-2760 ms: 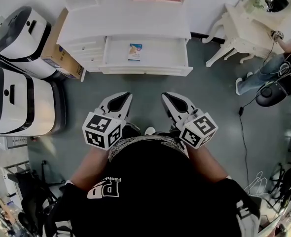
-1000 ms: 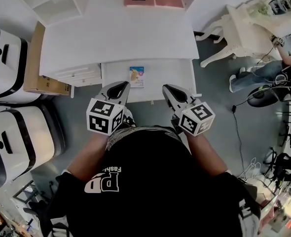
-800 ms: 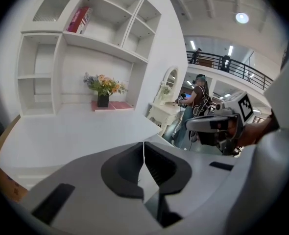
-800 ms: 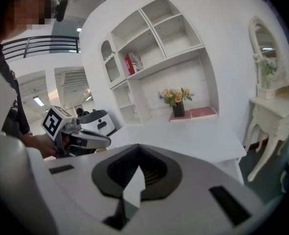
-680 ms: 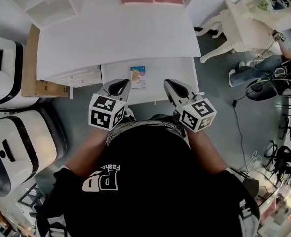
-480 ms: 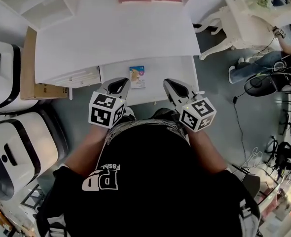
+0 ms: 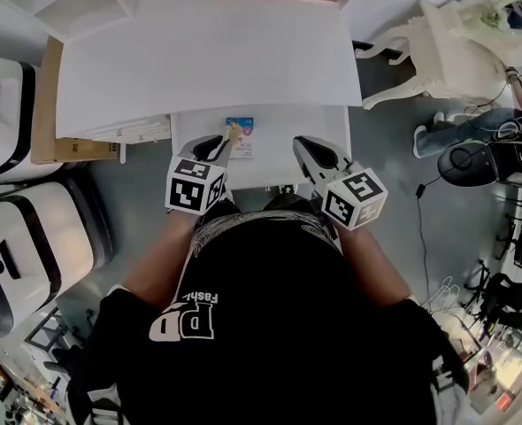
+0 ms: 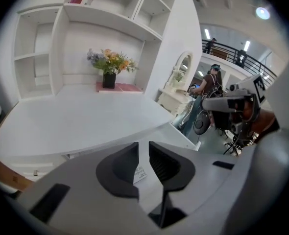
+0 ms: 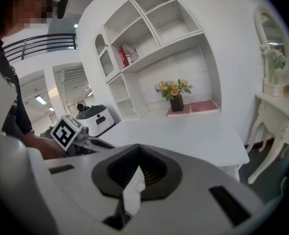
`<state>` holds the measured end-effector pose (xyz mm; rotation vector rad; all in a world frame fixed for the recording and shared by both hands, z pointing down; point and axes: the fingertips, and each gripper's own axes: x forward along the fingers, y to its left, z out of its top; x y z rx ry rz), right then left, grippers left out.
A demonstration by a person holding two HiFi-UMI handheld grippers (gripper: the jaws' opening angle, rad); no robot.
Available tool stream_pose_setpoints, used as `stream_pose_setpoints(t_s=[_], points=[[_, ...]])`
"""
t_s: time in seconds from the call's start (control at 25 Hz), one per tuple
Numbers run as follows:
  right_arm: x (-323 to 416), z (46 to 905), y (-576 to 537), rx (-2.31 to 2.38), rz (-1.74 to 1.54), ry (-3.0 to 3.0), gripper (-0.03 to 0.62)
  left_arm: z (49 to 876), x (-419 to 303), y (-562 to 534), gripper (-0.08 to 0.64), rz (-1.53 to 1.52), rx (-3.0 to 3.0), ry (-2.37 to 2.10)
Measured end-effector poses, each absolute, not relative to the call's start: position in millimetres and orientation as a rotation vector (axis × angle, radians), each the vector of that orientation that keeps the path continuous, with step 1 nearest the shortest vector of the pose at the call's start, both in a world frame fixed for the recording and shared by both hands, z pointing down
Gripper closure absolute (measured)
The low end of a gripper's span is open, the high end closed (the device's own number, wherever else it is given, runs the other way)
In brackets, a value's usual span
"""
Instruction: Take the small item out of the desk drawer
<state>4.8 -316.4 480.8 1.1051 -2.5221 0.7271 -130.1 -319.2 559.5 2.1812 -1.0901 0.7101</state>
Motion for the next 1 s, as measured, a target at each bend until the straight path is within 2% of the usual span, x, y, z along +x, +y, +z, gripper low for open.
stream_pose_setpoints(t_s=[0.36,0.6,1.0], points=[[33.0,506.6,-338.6,0.921,0.751,-2.532,0.583,624.6,-112.2,-338.3,0.457,0.772,1.961,-1.201],[57.7,515.3,-345.8,0.87,0.761,-2.532,0.583,681.2,-108.9,-343.1,0.402,0.907,1.844,-1.249],[108.3,529.0,-356.7,0.915,0.8,-2.509,0.583,755.1,-98.1,-354.1,0.314,0.922,1.627,-1.25]])
